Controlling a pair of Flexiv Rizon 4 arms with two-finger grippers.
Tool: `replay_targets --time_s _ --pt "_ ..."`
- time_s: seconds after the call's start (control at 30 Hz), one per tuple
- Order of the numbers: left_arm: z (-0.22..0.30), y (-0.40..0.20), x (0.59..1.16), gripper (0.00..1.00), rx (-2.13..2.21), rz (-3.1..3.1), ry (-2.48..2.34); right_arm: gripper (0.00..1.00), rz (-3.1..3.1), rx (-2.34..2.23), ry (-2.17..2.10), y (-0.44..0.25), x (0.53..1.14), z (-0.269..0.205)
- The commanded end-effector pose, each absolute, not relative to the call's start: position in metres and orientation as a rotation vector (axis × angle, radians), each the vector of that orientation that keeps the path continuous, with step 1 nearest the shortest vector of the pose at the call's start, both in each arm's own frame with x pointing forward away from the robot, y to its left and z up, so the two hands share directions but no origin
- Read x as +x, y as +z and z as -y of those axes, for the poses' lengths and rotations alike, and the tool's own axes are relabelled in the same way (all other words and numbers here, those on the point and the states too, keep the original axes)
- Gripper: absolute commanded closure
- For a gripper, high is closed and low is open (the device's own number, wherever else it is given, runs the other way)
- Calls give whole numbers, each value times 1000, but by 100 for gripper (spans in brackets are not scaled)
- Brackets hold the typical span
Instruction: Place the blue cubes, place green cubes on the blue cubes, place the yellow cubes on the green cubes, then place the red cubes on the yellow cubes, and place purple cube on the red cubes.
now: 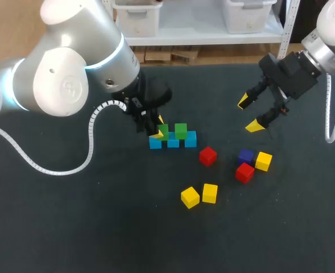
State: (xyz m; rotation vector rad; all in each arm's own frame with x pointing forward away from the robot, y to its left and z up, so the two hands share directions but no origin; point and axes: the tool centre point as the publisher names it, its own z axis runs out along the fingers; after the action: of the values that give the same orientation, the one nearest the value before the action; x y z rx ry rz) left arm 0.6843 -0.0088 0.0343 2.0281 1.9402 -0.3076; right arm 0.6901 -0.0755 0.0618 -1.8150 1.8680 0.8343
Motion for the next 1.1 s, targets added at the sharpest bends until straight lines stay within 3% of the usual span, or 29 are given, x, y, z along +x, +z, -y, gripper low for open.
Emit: replay_targets --time_s 0.03,0.4,0.6,0.83,1.1 --pt "9 34 686 82 2032 -1938 -312 0 -1866 -1815 837 61 691 75" --pt "10 33 686 80 2034 -1938 -314 0 -1866 -1815 837 61 691 75" --pt "9 33 687 72 2034 -1940 -312 0 -1866 -1815 837 61 691 75" --pt "9 33 687 55 2033 -1943 -313 0 -1866 -1815 837 61 691 75" --pt "9 32 687 52 2032 -1944 -316 0 -1866 -1815 837 61 691 75"
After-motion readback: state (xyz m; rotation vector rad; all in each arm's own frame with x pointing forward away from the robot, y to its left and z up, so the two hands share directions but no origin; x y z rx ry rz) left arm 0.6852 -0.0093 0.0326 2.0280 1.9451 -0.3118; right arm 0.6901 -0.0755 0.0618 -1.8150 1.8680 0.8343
